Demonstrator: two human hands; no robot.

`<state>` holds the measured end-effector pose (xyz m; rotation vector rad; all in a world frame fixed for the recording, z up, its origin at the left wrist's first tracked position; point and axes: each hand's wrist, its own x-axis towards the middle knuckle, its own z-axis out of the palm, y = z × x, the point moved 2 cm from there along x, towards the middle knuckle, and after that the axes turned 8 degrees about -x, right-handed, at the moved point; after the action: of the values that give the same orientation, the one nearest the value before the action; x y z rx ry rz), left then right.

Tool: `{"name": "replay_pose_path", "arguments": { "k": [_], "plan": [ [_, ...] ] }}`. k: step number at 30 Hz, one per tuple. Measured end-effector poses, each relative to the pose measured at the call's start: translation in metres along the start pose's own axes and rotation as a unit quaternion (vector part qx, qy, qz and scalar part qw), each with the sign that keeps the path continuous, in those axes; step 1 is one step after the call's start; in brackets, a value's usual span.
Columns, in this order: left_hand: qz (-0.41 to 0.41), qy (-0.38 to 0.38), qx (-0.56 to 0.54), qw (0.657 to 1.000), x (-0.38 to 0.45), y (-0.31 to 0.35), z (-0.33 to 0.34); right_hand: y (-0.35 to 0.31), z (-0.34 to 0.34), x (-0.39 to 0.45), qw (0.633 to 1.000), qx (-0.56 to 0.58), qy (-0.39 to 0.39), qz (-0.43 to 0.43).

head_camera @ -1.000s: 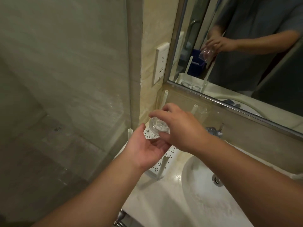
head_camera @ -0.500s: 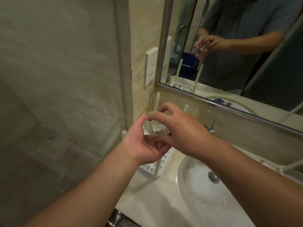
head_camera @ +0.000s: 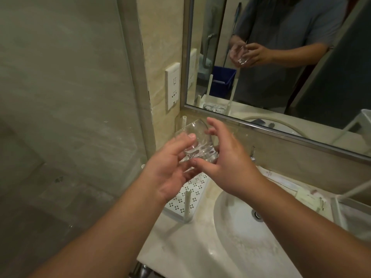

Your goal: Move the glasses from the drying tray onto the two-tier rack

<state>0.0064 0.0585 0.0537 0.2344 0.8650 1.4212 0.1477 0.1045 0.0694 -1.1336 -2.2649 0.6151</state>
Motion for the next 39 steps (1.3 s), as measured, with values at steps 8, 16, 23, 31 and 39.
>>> {"name": "replay_pose_path", "arguments": {
  "k": [8, 16, 23, 31, 39],
  "plan": [
    [0.154, -0.061, 0.119, 0.979, -0.004, -0.015, 0.012, 0.009, -0.006, -0.012, 0.999, 0.019, 0.027, 0.026],
    [0.205, -0.1, 0.231, 0.946, -0.002, -0.033, 0.018, 0.022, -0.01, -0.025, 0.995, 0.054, 0.054, 0.064],
    [0.184, -0.126, 0.262, 0.939, 0.006, -0.053, 0.031, 0.041, -0.017, -0.04, 0.989, 0.082, 0.067, 0.1],
    [0.116, -0.165, 0.292, 0.935, 0.024, -0.109, 0.064, 0.092, -0.041, -0.082, 0.976, 0.082, 0.096, 0.175],
    [0.032, -0.215, 0.354, 0.91, 0.034, -0.197, 0.114, 0.163, -0.073, -0.151, 0.942, 0.09, 0.144, 0.289]
  ]
}}
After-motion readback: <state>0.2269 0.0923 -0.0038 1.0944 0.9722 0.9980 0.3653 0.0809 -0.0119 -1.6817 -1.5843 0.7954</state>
